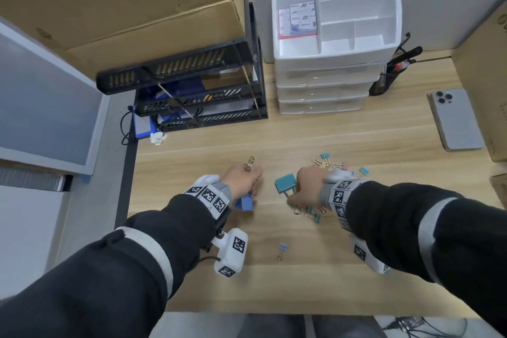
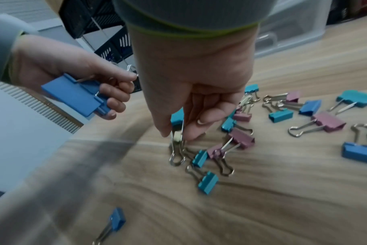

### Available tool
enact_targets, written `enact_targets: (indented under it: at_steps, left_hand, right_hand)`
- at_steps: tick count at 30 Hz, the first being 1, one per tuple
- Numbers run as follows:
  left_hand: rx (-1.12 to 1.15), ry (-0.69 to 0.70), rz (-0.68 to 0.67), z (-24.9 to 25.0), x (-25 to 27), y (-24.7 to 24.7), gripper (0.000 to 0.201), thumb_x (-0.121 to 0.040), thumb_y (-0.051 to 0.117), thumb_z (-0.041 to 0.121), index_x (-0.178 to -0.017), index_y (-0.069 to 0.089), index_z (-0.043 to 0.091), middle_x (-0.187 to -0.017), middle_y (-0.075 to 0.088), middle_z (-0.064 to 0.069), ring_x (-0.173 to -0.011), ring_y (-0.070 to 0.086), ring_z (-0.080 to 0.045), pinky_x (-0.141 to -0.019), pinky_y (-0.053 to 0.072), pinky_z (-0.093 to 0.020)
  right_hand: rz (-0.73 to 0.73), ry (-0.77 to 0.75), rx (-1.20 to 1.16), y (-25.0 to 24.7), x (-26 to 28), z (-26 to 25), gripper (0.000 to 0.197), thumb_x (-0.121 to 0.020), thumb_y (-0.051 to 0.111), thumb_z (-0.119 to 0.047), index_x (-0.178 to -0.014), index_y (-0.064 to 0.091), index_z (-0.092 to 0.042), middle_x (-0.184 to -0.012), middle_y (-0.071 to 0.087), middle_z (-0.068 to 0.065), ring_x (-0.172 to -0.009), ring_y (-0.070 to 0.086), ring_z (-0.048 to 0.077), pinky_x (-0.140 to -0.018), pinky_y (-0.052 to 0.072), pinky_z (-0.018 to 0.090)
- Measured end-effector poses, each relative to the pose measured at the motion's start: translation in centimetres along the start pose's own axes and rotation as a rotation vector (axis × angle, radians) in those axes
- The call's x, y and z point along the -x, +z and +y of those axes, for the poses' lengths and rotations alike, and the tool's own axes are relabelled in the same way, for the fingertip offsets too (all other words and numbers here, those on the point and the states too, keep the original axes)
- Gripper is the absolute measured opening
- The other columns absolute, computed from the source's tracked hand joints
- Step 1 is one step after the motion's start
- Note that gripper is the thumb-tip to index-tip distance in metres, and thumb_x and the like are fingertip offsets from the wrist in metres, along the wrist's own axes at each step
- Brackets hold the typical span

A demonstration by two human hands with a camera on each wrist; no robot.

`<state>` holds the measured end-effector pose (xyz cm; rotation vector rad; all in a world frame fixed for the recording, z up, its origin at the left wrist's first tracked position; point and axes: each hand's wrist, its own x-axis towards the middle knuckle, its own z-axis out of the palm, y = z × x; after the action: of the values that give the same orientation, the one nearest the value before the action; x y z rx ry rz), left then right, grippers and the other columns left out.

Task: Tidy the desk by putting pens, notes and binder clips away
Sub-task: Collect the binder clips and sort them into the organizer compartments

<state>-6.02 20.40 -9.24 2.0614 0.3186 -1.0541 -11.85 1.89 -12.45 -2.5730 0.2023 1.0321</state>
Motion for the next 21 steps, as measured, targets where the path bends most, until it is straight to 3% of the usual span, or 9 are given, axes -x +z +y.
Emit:
enact_targets:
  at_steps: [2,4,6,7,11,14,17,19,21]
  left_hand:
    - [-0.062,0.0,0.0,-0.7,-0.2,-0.1,0.043,-0.092,0.061,0.043,-0.066,0.052,0.011,-0.054,0.057,-0.006,-0.055,0.059,-0.025,-0.075,0.061,-0.056]
    - [-0.138,0.011,0.007,-1.2,-0.5,-0.3,0.043,-0.091,0.061,0.048,-0.069,0.052,0.012,-0.055,0.06,-0.004,-0.051,0.06,-0.023,-0.068,0.061,-0.039]
    - [-0.176,0.018,0.014,-1.4,-0.4,-0.4,0.043,-0.093,0.06,0.048,-0.075,0.053,0.01,-0.055,0.06,-0.003,-0.046,0.059,-0.018,-0.052,0.052,-0.022]
    - [-0.183,0.013,0.015,-1.4,-0.3,-0.4,0.042,-0.094,0.06,0.048,-0.08,0.053,0.009,-0.055,0.06,-0.003,-0.044,0.058,-0.016,-0.046,0.047,-0.018]
    - [-0.216,-0.003,0.024,-1.2,-0.5,-0.3,0.045,-0.09,0.062,0.056,-0.089,0.052,0.012,-0.067,0.059,-0.004,-0.053,0.06,-0.02,-0.052,0.047,-0.024]
    - [-0.256,-0.006,0.013,-0.9,-0.6,-0.2,0.048,-0.087,0.064,0.058,-0.092,0.056,0.011,-0.068,0.059,-0.006,-0.053,0.057,-0.021,-0.053,0.048,-0.026]
    - [-0.273,-0.031,-0.014,0.0,-0.3,0.3,0.057,-0.083,0.066,0.064,-0.094,0.056,0.009,-0.071,0.062,-0.007,-0.057,0.058,-0.023,-0.055,0.049,-0.028]
    - [-0.28,-0.047,-0.052,0.8,-0.1,0.6,0.062,-0.08,0.066,0.067,-0.091,0.058,0.007,-0.074,0.062,-0.009,-0.063,0.059,-0.024,-0.054,0.047,-0.027]
    - [-0.27,-0.064,-0.122,2.0,0.2,1.6,0.066,-0.076,0.071,0.067,-0.094,0.064,0.004,-0.072,0.06,-0.009,-0.065,0.059,-0.026,-0.059,0.052,-0.029]
  right_hand:
    - [0.018,-0.001,0.078,0.9,-0.2,-0.4,0.033,-0.07,0.069,-0.051,-0.066,0.063,-0.019,-0.058,0.062,-0.005,-0.051,0.056,0.014,-0.056,0.051,0.024]
    - [0.008,0.016,0.112,1.6,-0.5,-0.6,0.035,-0.069,0.068,-0.053,-0.065,0.061,-0.019,-0.059,0.062,-0.004,-0.051,0.058,0.015,-0.057,0.052,0.024]
    - [-0.015,0.032,0.109,1.9,-0.6,-0.5,0.03,-0.072,0.067,-0.048,-0.068,0.062,-0.018,-0.063,0.064,-0.003,-0.055,0.061,0.016,-0.058,0.054,0.025]
    - [-0.021,0.035,0.105,1.9,-0.6,-0.4,0.026,-0.074,0.066,-0.043,-0.07,0.062,-0.018,-0.066,0.065,-0.002,-0.057,0.062,0.016,-0.059,0.054,0.025]
    - [-0.008,0.06,0.074,1.6,-0.3,-0.6,0.016,-0.075,0.063,-0.033,-0.071,0.06,-0.017,-0.067,0.062,-0.003,-0.058,0.06,0.015,-0.06,0.052,0.025]
    - [0.023,0.063,0.055,1.1,0.0,-0.5,0.017,-0.069,0.063,-0.035,-0.066,0.058,-0.018,-0.062,0.06,-0.003,-0.055,0.057,0.016,-0.062,0.052,0.026]
    - [-0.001,-0.003,0.048,0.2,0.4,0.6,0.023,-0.063,0.062,-0.039,-0.06,0.057,-0.016,-0.054,0.057,-0.005,-0.048,0.055,0.017,-0.055,0.05,0.025]
    - [0.033,-0.072,0.055,-0.5,0.6,1.4,0.027,-0.062,0.06,-0.042,-0.066,0.063,-0.016,-0.058,0.063,-0.004,-0.054,0.062,0.018,-0.056,0.055,0.027]
    - [0.089,-0.148,0.067,-1.4,1.5,2.5,0.027,-0.065,0.062,-0.042,-0.075,0.067,-0.017,-0.065,0.066,-0.003,-0.06,0.062,0.019,-0.054,0.049,0.026]
